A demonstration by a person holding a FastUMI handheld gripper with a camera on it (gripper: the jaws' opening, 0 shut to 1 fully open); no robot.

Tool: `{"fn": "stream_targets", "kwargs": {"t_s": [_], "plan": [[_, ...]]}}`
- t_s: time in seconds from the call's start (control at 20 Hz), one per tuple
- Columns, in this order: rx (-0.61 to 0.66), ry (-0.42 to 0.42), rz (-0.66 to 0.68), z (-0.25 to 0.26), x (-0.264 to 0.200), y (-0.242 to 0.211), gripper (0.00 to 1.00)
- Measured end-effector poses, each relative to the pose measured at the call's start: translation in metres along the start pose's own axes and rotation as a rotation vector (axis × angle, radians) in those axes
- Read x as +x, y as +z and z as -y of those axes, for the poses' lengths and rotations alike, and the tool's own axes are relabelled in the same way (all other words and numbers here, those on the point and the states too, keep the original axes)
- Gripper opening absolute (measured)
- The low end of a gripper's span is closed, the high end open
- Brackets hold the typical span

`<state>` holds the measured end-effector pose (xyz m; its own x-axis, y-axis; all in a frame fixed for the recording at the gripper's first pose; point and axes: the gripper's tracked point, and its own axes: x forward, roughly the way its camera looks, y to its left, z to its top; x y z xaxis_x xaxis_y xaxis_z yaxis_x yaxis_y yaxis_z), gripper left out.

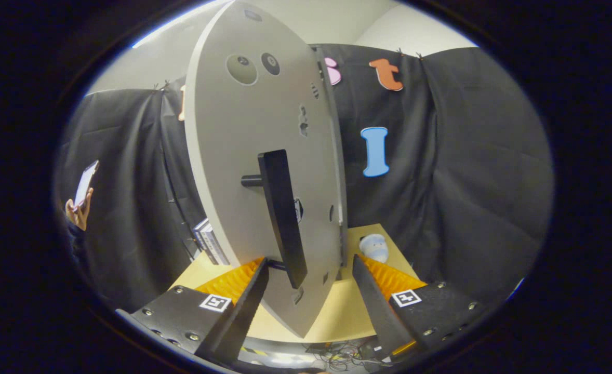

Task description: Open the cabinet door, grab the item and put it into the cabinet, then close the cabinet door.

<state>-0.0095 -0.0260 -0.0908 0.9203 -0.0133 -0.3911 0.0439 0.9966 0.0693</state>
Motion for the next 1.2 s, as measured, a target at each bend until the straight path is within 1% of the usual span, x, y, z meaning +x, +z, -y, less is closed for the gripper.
{"fn": "stream_targets", "kwargs": {"t_s": [0.1,0.2,0.35,0.6,0.9,1.2], "plan": [[-0.01,0.018,-0.002,-0.008,0.012,0.002,0.96],[-0.004,0.055,-0.005,-0.019,0.025,0.002,0.97],[-0.003,0.11,-0.013,-0.035,0.03,0.003,0.97],[-0.028,0.194,-0.026,-0.055,0.049,0.007,0.98],[-0.067,0.279,-0.023,-0.094,0.08,0.01,1.0],[-0.081,0.343,-0.024,-0.107,0.083,0.013,1.0]]}}
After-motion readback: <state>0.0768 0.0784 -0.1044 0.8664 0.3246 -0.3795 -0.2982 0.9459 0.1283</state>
